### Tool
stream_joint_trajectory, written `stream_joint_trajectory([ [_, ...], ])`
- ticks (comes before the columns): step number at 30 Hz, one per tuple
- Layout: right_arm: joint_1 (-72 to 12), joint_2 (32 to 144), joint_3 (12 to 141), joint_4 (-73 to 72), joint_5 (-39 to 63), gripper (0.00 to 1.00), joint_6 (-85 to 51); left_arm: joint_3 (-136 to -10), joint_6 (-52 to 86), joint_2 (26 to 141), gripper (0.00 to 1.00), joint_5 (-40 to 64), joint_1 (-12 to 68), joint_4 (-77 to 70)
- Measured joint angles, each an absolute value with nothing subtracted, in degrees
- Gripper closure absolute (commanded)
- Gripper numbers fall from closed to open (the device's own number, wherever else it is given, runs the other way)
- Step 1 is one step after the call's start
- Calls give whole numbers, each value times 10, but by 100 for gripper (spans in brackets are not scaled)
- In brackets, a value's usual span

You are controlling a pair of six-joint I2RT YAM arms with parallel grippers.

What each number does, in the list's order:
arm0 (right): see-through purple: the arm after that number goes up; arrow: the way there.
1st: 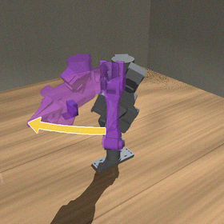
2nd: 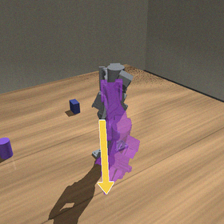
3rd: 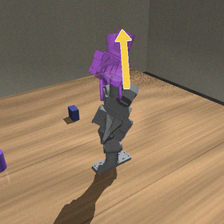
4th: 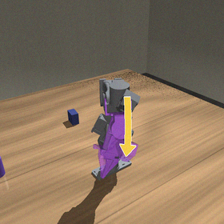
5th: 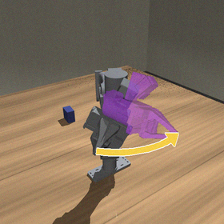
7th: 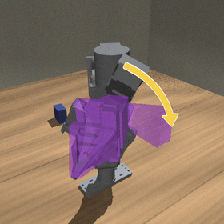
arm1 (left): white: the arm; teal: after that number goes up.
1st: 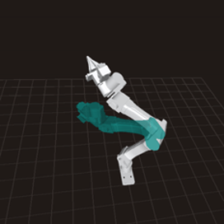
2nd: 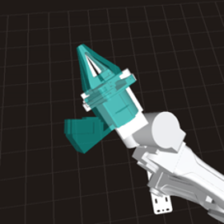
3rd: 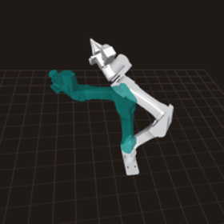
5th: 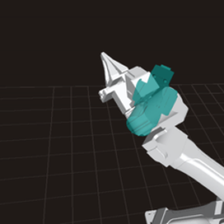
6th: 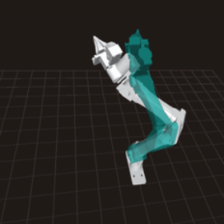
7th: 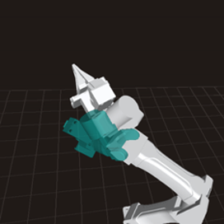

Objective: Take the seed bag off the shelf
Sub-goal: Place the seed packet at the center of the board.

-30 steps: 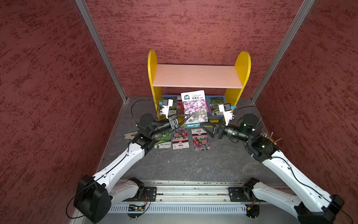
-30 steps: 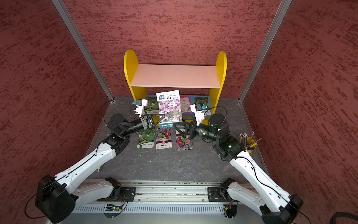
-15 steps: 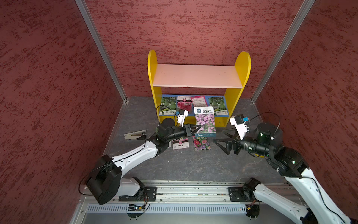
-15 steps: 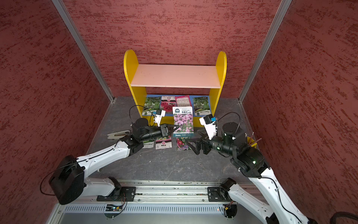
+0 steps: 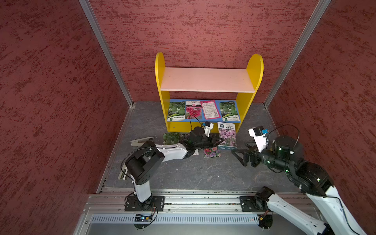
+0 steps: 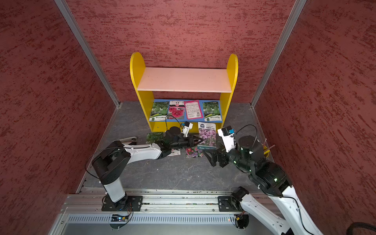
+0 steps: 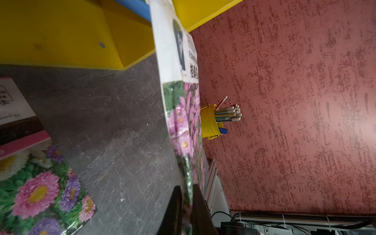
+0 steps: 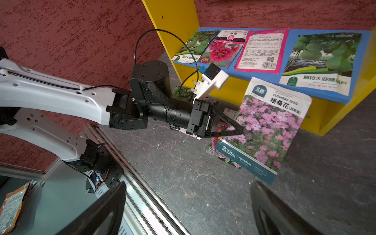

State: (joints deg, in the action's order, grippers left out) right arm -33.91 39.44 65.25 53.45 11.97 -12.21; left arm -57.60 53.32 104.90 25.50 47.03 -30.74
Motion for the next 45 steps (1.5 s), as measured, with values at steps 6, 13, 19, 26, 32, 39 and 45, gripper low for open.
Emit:
stream_joint_trajectory([
  [6,-339,387,636,536,95,2,-122,-625,566,1133,100,239,489,-309],
  [13,-339,375,615,537,81,2,-123,-695,583,1197,100,218,517,-248],
  [19,-339,375,606,536,77,2,-125,-736,587,1211,100,188,531,-195],
  [26,-339,373,594,534,75,2,-127,-765,593,1230,100,157,532,-141],
  [32,-339,366,591,534,74,1,-130,-799,593,1258,96,146,532,-108],
  [39,-339,363,588,534,72,2,-131,-833,592,1268,82,140,532,-77],
  [45,-339,362,582,534,72,1,-131,-847,594,1269,62,131,532,-59],
])
